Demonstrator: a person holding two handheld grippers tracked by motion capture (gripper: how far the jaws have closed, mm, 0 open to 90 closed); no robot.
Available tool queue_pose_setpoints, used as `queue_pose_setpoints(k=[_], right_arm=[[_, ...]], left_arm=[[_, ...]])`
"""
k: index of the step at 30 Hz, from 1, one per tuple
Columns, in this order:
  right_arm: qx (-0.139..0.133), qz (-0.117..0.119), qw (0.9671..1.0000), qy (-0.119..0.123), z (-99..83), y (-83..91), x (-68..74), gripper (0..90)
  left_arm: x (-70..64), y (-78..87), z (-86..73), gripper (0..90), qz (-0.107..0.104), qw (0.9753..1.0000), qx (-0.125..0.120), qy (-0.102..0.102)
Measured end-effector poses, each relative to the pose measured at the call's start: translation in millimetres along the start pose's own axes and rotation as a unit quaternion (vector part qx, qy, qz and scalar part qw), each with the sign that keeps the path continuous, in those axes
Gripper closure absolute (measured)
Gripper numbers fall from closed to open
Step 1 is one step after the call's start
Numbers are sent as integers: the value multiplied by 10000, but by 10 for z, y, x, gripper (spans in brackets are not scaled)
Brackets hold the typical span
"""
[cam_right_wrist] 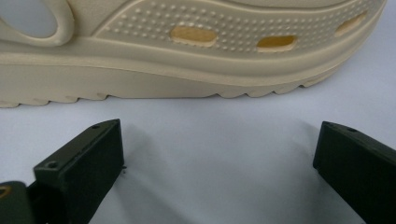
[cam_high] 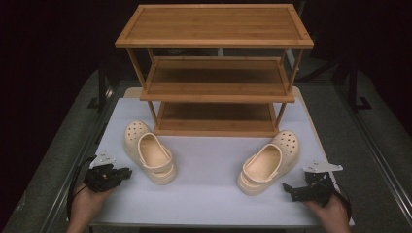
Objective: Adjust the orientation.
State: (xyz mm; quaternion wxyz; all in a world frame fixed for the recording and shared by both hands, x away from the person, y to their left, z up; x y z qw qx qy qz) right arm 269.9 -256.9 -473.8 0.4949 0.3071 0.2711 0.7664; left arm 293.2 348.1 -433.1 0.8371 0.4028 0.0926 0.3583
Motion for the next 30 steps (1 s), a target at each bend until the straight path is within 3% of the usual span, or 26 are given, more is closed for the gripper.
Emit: queue_pose_setpoints(k=[2, 7, 10, 17, 30], right_arm=[[0, 0, 10000, 0, 0, 0, 0, 12], [2, 2, 10000, -2, 0, -1, -1, 12], [0, 2, 10000, 2, 0, -1, -2, 12], [-6, 6, 10000, -4, 0, -2, -1, 12], [-6, 9, 10000, -6, 0, -2, -2, 12]], left_arm=[[60, 14, 31, 900, -18, 10000, 9, 65], [185, 35, 94, 900, 61, 9999, 70, 85], [333, 52, 192, 900, 94, 9999, 47, 135], [502, 42, 371, 900, 137, 9997, 13, 188], [882, -121, 747, 900, 256, 9995, 91, 179]])
Point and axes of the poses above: each handheld gripper's, and its own axes: y roughly backward along the jaws, z roughly out of its top, x roughly to its left, the point moved 2 cm from there along -y, roughly forward along the jaws, and after that the axes turned 15 degrees about -y, right-handed, at the moved point
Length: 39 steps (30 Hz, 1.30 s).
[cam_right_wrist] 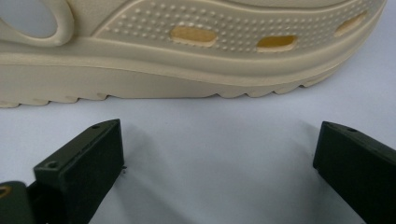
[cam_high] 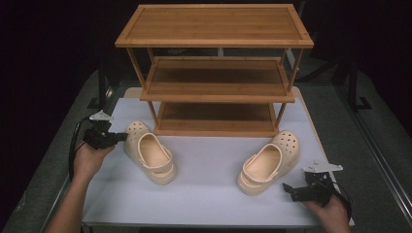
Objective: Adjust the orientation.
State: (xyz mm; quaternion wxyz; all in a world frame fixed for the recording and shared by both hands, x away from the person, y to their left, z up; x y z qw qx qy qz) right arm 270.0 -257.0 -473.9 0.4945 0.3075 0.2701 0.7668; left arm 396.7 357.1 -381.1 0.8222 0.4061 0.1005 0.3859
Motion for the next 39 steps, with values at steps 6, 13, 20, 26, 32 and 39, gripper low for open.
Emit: queue_pose_setpoints(k=[6, 13, 20, 26, 32, 39], right_arm=[[-2, 1, 10000, 1, 0, 0, 0, 12], [-4, 2, 10000, 1, 0, 0, 0, 12], [-8, 4, 10000, 7, -1, 0, -2, 12], [-16, 7, 10000, 13, -1, 0, -4, 12], [-12, 5, 10000, 11, -2, 0, -3, 12], [-11, 5, 10000, 11, -2, 0, -3, 12]], left_arm=[[188, -113, 157, 900, 73, 10000, 10, -3], [415, -297, 258, 900, 175, 9998, 97, 70], [562, -550, 241, 900, 216, 9993, 289, 104], [584, -673, 176, 900, 192, 9989, 316, 283], [516, -656, 177, 900, 168, 9992, 299, 212], [417, -626, 135, 900, 38, 9996, 149, 251]])
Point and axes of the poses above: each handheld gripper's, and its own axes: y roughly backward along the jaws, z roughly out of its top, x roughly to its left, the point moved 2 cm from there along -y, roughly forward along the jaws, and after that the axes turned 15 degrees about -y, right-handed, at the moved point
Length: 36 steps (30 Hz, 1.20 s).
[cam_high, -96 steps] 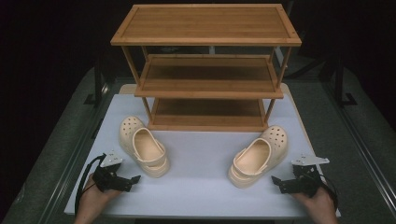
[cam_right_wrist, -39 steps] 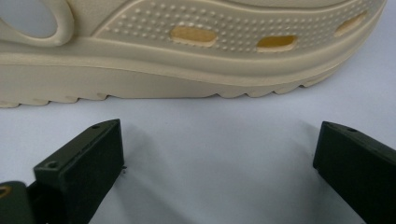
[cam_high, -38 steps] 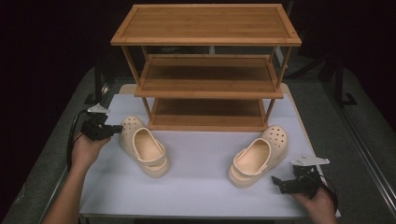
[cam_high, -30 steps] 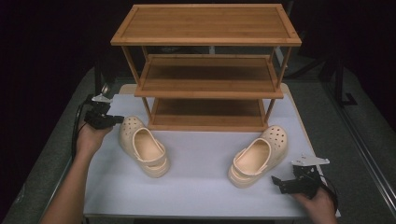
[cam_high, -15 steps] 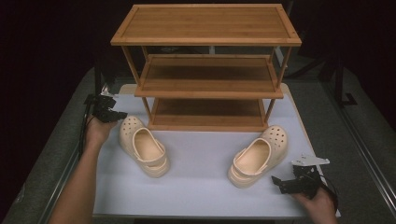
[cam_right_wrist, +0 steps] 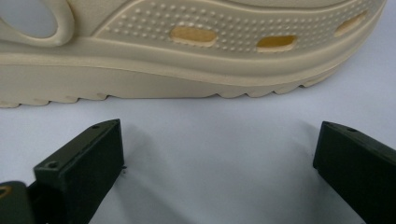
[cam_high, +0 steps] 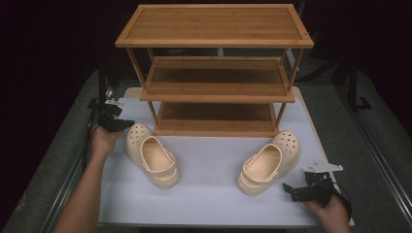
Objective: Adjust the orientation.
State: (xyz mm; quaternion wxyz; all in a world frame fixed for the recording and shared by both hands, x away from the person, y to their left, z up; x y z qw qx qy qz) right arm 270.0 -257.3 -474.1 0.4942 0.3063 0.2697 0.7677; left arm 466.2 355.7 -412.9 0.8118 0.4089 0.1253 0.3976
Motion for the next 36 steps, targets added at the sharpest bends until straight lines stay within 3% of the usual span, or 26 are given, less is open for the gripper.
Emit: queue_pose_setpoints(k=[3, 20, 31, 36], right_arm=[[0, -2, 10000, 0, 0, 0, 0, 12], [0, -2, 10000, 1, 0, 0, 0, 12], [-1, -2, 10000, 0, -1, 0, 1, 12], [0, -1, 10000, -1, 0, 0, 1, 12]], left_arm=[[-80, 12, 3, 900, -65, 9999, -17, -126], [-543, 58, -4, 900, -453, 9980, -245, -372], [-892, 116, -48, 900, -648, 9959, -442, -444], [-912, 137, -69, 900, -631, 9957, -481, -482]])
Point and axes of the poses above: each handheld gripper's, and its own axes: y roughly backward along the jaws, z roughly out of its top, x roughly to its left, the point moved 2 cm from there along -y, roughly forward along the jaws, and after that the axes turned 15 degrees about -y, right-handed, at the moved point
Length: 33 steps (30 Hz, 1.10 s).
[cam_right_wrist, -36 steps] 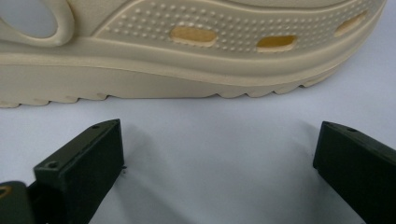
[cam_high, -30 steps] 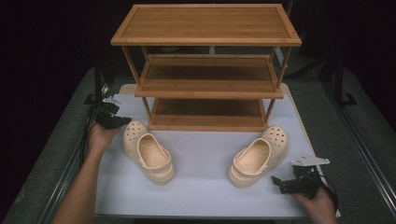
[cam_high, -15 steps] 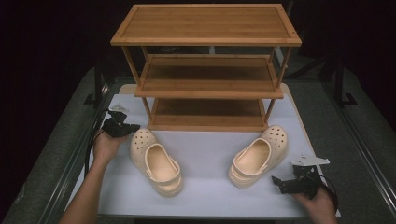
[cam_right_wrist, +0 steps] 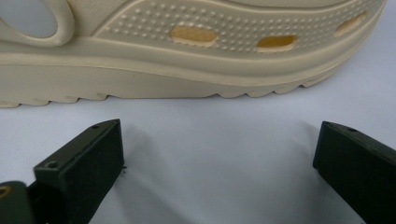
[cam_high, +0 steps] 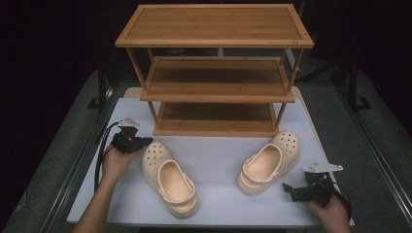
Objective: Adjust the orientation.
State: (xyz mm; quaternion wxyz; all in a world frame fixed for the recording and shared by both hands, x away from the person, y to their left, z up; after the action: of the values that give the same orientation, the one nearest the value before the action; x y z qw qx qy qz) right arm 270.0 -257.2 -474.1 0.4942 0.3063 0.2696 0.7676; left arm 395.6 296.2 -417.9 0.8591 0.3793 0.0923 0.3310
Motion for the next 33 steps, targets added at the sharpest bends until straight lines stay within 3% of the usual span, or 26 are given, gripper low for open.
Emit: queue_pose_setpoints(k=[5, 8, 10, 14, 17, 23, 33], right_arm=[[-4, 1, 10000, 3, 0, 0, 0, 12], [-9, 1, 10000, 5, -1, 0, 0, 12], [-6, 2, 10000, 6, 0, 0, -1, 12], [-1, -3, 10000, 3, -1, 2, 0, 12], [3, -3, 10000, 2, 0, 1, 1, 12], [6, -9, 10000, -3, -1, 2, 2, 12], [8, -6, 10000, -6, -1, 2, 2, 12]], left_arm=[[-26, 162, -42, 900, 140, 9998, 87, -133], [-109, 372, -156, 900, 206, 9997, 4, -158], [-141, 424, -198, 900, 217, 9996, -41, -148], [-400, 611, -443, 900, 99, 9998, -109, -137], [-518, 658, -533, 900, 29, 9998, -111, -156], [-752, 611, -645, 900, -175, 9994, 38, -302], [-799, 492, -593, 900, -259, 9986, 135, -447]])
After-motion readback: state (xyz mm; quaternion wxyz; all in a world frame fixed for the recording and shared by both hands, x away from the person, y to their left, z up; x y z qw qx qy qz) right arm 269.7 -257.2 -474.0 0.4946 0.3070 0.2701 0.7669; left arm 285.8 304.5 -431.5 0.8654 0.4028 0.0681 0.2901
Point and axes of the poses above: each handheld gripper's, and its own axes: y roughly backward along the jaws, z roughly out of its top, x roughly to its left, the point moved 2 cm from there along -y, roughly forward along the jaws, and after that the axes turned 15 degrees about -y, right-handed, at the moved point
